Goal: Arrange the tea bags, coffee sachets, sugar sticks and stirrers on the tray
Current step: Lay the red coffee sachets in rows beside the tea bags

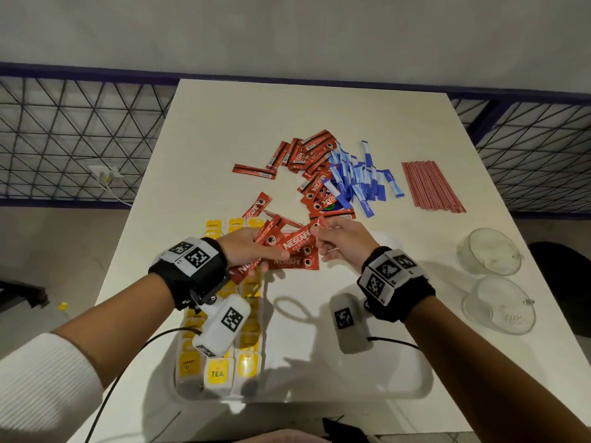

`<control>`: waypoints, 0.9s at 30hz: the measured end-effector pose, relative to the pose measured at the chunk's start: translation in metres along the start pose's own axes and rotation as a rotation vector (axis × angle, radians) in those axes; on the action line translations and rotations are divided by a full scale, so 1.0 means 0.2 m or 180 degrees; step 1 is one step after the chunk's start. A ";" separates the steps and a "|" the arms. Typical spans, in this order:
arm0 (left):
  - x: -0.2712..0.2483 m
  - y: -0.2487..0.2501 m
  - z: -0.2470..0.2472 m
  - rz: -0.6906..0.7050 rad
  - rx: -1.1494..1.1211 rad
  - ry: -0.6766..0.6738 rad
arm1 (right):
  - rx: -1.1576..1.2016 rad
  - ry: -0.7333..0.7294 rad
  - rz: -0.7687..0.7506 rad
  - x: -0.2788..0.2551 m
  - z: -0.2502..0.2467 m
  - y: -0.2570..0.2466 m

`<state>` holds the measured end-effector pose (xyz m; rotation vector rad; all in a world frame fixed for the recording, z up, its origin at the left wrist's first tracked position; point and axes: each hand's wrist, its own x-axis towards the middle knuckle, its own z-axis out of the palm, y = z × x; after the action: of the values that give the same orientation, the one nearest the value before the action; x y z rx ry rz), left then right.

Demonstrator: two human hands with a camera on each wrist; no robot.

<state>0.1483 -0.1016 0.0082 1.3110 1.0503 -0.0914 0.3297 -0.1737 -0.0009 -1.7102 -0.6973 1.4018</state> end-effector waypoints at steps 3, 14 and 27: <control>-0.01 -0.02 -0.02 0.0033 0.0046 0.0262 | 0.0081 -0.0054 0.0068 -0.01 -0.04 0.02; -0.05 -0.07 0.03 -0.0237 0.0123 0.0503 | -0.0099 -0.0334 0.0274 -0.04 -0.06 0.13; -0.08 -0.05 -0.04 -0.0256 -0.0155 0.0625 | -0.0113 -0.0063 0.0555 -0.05 -0.04 0.28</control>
<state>0.1287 -0.1066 0.0126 1.2519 1.2649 0.0026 0.3308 -0.2141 -0.0427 -1.8234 -0.5986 1.5350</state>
